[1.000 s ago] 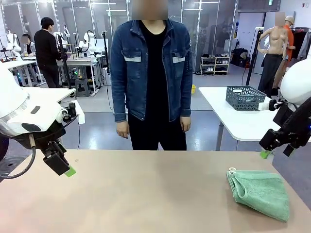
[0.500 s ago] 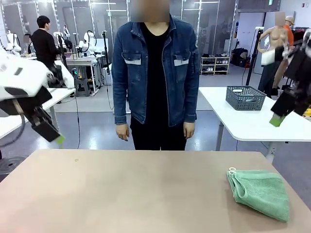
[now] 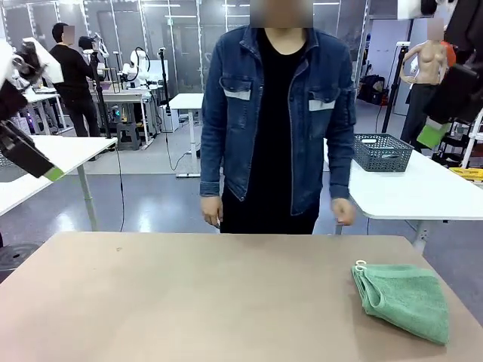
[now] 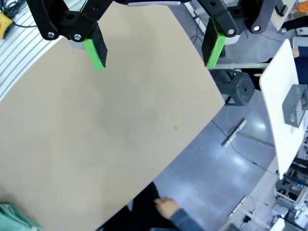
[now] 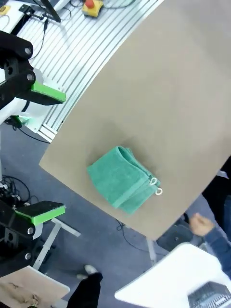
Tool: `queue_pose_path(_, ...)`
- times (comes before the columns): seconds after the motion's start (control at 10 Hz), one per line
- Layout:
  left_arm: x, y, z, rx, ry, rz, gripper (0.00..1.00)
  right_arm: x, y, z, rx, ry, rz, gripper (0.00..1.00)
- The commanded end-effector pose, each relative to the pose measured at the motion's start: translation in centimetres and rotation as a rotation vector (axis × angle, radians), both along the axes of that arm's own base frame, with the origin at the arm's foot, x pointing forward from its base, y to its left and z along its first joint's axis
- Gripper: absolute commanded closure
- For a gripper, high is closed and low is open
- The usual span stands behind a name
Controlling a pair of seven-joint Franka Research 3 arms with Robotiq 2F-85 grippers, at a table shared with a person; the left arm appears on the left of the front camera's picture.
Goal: Fold the towels and place them in the basket.
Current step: Stack the folded Towel with hook on the right side of the table.
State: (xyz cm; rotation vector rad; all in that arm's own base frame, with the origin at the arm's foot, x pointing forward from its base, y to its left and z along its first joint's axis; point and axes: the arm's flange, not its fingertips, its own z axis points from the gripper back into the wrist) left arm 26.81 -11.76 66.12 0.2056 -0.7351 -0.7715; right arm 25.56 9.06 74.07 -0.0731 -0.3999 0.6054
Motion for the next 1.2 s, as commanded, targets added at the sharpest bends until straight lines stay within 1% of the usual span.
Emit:
queue_pose_path(0.0,-0.8,1.3,1.2,-0.011,-0.034,0.035,0.00,-1.0,1.4,0.1,0.011,0.012,-0.040,0.00)
queue_pose_path(0.1,-1.0,1.7,1.8,-0.020,-0.039,0.046,0.00,-1.2,1.8,-0.3,0.026,0.020,-0.040,0.00)
queue_pose_path(0.2,-1.3,1.8,2.3,-0.029,-0.042,0.048,0.00,-1.0,1.9,-1.2,0.035,0.045,-0.032,0.00)
queue_pose_path(0.4,-1.4,1.6,2.6,-0.012,-0.038,0.052,0.00,-0.4,1.1,-2.4,0.074,0.072,-0.033,0.00)
queue_pose_path(0.7,-1.5,1.3,3.1,-0.039,-0.034,0.054,0.00,-0.2,0.5,-3.1,0.086,0.094,-0.046,0.00)
queue_pose_path(0.8,-1.4,1.7,2.4,-0.033,-0.059,0.023,0.00,0.1,0.7,-2.5,0.050,0.080,-0.029,0.00)
queue_pose_path(1.1,-1.4,1.7,2.4,-0.033,-0.059,0.023,0.00,0.1,0.7,-2.5,0.050,0.080,-0.029,0.00)
